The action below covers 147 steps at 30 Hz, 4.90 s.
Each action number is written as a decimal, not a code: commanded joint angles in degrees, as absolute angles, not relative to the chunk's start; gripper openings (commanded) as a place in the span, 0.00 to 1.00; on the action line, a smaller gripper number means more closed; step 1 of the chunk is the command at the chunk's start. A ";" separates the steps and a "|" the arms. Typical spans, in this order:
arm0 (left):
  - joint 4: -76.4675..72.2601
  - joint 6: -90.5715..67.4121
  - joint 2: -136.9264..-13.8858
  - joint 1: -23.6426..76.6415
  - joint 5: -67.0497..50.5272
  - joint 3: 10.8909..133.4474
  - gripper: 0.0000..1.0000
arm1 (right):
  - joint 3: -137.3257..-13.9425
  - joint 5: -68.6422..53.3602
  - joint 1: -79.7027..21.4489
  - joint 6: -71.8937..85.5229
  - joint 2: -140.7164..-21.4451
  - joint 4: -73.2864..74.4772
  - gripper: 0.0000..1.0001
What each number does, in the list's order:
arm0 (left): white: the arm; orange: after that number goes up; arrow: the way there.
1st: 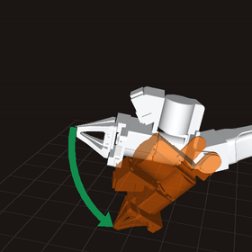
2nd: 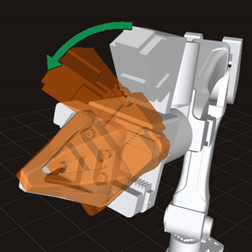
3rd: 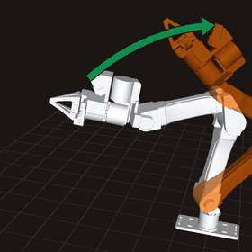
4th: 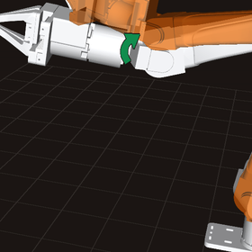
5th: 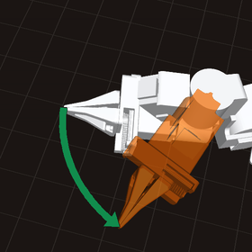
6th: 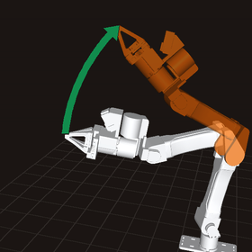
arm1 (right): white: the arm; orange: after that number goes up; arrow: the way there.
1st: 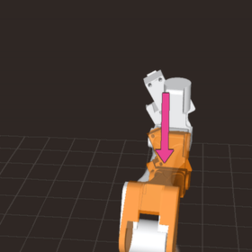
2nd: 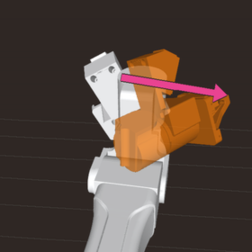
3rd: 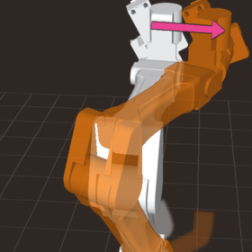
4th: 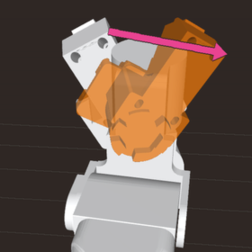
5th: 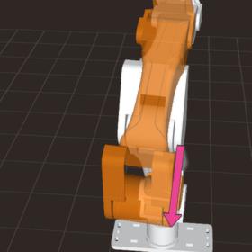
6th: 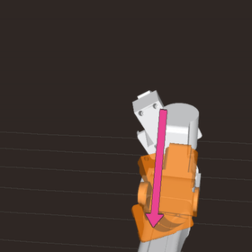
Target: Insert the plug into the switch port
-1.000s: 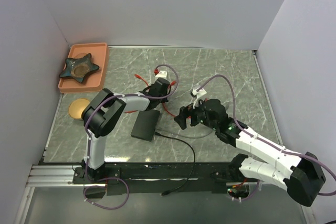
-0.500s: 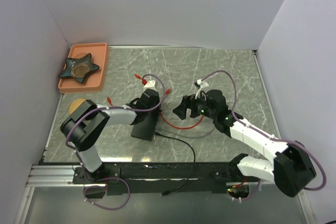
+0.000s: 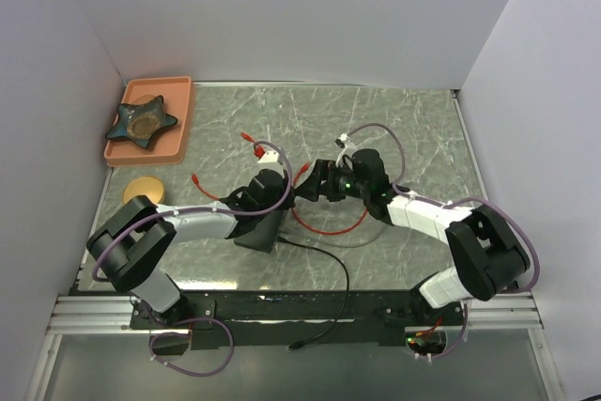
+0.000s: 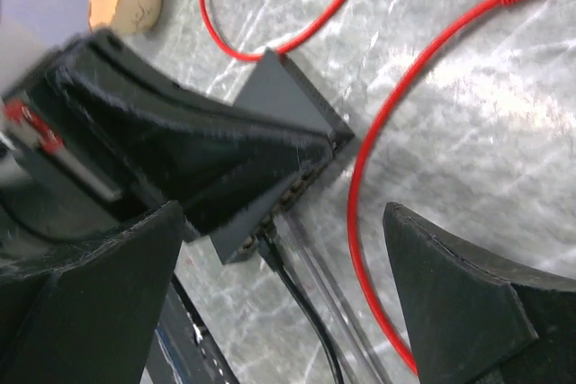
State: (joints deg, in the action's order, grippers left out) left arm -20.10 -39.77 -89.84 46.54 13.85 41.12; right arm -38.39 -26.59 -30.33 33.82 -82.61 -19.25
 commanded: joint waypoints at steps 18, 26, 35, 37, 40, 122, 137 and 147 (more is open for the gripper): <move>3.06 -44.65 -63.31 46.06 34.28 44.56 0.99 | -68.72 -3.78 -33.40 25.40 -103.62 11.24 0.77; 14.23 -48.16 -53.27 45.09 33.40 43.42 0.96 | -78.65 -0.18 -36.03 24.96 -111.26 17.75 0.71; 15.55 -48.78 -43.25 45.09 34.19 39.73 0.96 | -88.41 5.80 -37.97 22.68 -120.23 25.57 0.55; 16.52 -48.78 -42.63 45.09 34.54 39.81 0.96 | -90.69 6.33 -38.23 22.33 -121.99 26.80 0.55; 17.05 -48.87 -42.45 45.09 34.54 39.55 0.96 | -94.64 8.34 -39.28 20.92 -124.62 29.52 0.55; -25.92 -41.84 -47.37 38.85 -15.99 28.04 0.48 | -47.64 -52.21 -39.02 4.75 -66.62 -2.29 0.00; -29.79 -43.59 -50.01 38.85 -19.86 28.39 0.01 | -46.85 -51.32 -38.94 8.78 -66.27 -6.49 0.43; -31.20 -44.12 -50.01 38.85 -21.01 28.30 0.01 | -49.66 -52.99 -38.67 13.97 -71.54 -14.41 0.61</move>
State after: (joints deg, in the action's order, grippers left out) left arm -26.94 -43.22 -50.52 39.03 -19.70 28.21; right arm -47.24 -51.68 -38.85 11.38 -69.54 -8.73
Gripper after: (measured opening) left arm 0.099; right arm 0.618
